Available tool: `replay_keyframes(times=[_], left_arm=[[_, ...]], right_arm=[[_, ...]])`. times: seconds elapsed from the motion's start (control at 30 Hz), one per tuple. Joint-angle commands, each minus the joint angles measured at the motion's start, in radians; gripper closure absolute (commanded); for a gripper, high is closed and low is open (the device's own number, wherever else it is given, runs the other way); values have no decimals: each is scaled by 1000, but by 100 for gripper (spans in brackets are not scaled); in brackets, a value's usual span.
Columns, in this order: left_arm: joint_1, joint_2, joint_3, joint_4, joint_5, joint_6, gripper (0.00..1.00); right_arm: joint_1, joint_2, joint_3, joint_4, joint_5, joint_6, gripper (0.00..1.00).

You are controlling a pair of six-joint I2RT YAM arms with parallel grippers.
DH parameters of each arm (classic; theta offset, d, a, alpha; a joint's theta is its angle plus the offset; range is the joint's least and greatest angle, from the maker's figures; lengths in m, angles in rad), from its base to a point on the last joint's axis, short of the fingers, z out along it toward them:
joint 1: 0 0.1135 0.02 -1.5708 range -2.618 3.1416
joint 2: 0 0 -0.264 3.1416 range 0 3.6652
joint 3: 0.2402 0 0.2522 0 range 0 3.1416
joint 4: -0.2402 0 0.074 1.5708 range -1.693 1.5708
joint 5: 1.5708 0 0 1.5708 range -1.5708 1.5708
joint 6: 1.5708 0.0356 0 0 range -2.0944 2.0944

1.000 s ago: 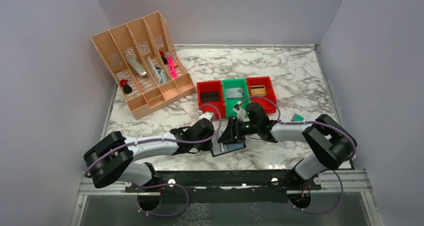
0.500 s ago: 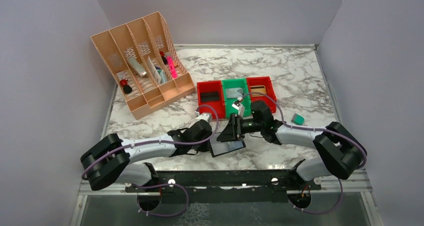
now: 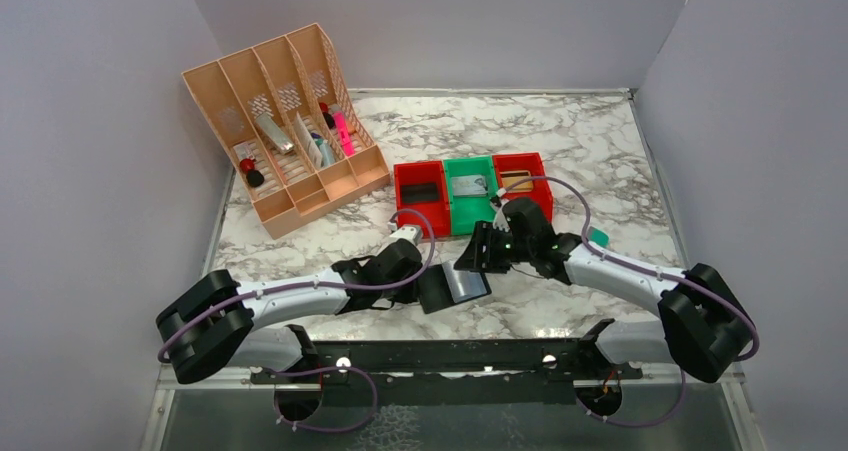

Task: Take the credit cards out of the card holder

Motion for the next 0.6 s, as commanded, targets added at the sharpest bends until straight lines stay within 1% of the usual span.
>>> replay_keyframes(times=[0.0,0.07,0.23,0.37,0.57], left_arm=[[-5,-4,5,1,-21,6,89],[-5,9,12,2,-15,9,90],[-5,26,17,1,-5,10,90],[-5,29,17,6,-5,10,90],[-5,41,20,19,2,13,90]], right_arm=[[-3,3,-7,-130,102,-71,47],[-3,23,-9,-119,79,-66,47],[-3,66,-6,-126,89,-71,47],[-3,95,-12,-109,61,-72,47],[-3,136,-31,-21,-56,-57,48]])
